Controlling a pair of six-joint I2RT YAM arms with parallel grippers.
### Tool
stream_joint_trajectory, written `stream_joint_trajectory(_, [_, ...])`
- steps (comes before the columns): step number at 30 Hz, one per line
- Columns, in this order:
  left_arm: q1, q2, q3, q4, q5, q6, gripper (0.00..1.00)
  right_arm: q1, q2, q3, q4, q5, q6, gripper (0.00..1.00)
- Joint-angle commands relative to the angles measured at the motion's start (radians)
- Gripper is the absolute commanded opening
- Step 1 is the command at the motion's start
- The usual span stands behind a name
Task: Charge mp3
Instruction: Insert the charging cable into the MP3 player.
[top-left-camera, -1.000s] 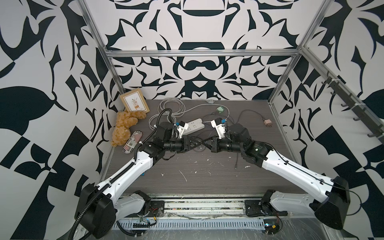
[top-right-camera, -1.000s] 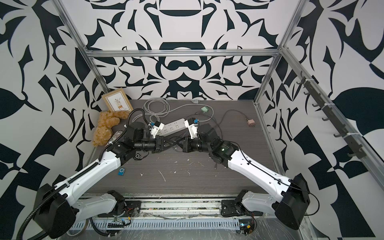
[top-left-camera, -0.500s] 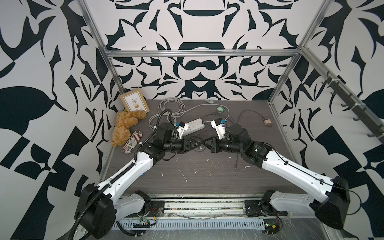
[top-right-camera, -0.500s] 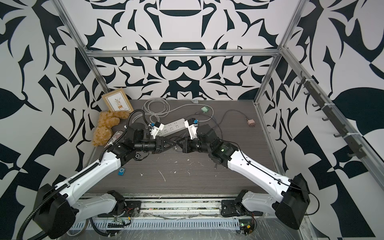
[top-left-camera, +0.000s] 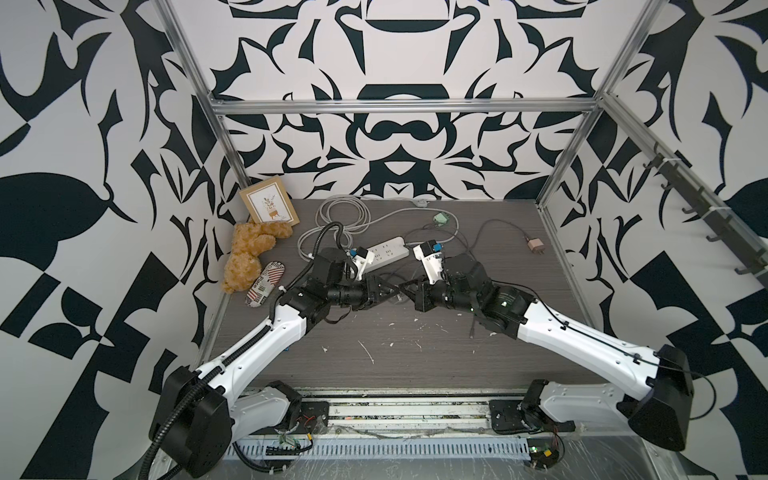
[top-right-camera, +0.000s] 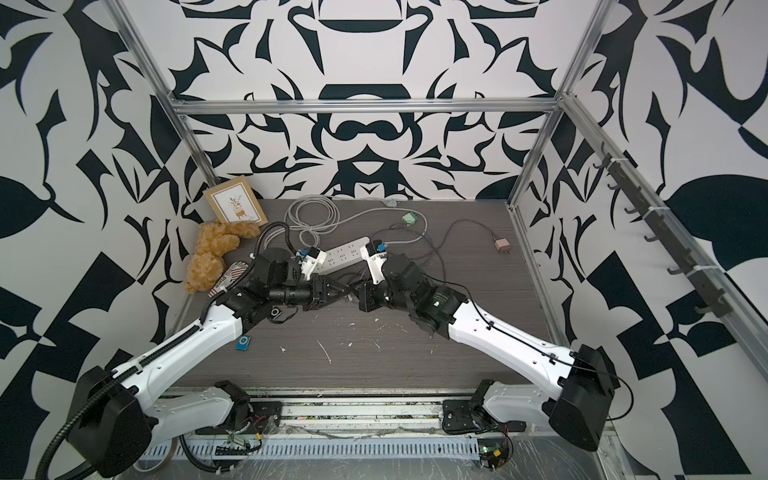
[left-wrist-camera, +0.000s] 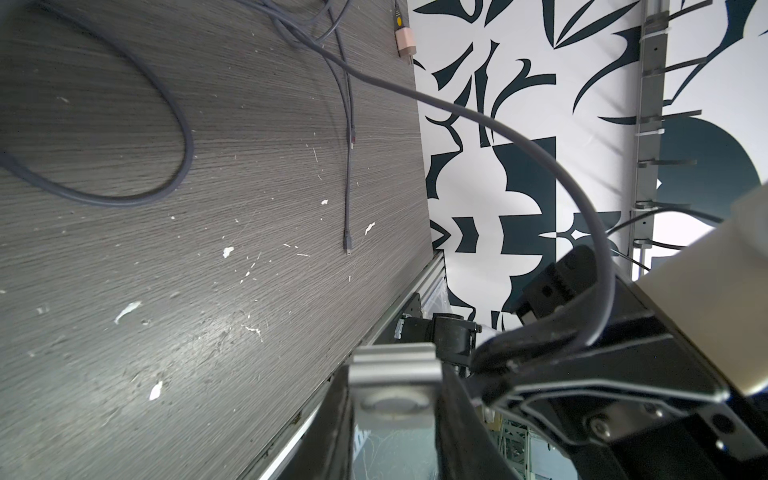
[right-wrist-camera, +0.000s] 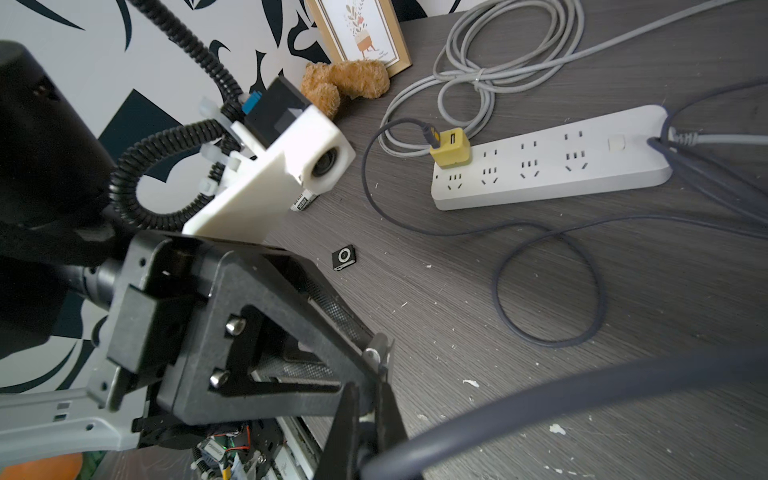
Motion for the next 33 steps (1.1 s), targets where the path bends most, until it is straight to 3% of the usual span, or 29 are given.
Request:
stream_joint_trajectory(1, [-0.008,-0.015,0.007,0.178,0.060,-0.053,0.00,0.049,0.041,-0.041,-0.013,0.051,-0.054,0.00])
stream_joint_trajectory(18, [-0.007,0.010,-0.050,0.443,0.056,-0.233,0.00,0.090,-0.034,-0.208,0.137,0.139,-0.054,0.00])
stream_joint_trajectory(33, [-0.007,0.022,-0.049,0.512,0.047,-0.266,0.00,0.096,0.027,-0.211,0.102,0.094,-0.046,0.00])
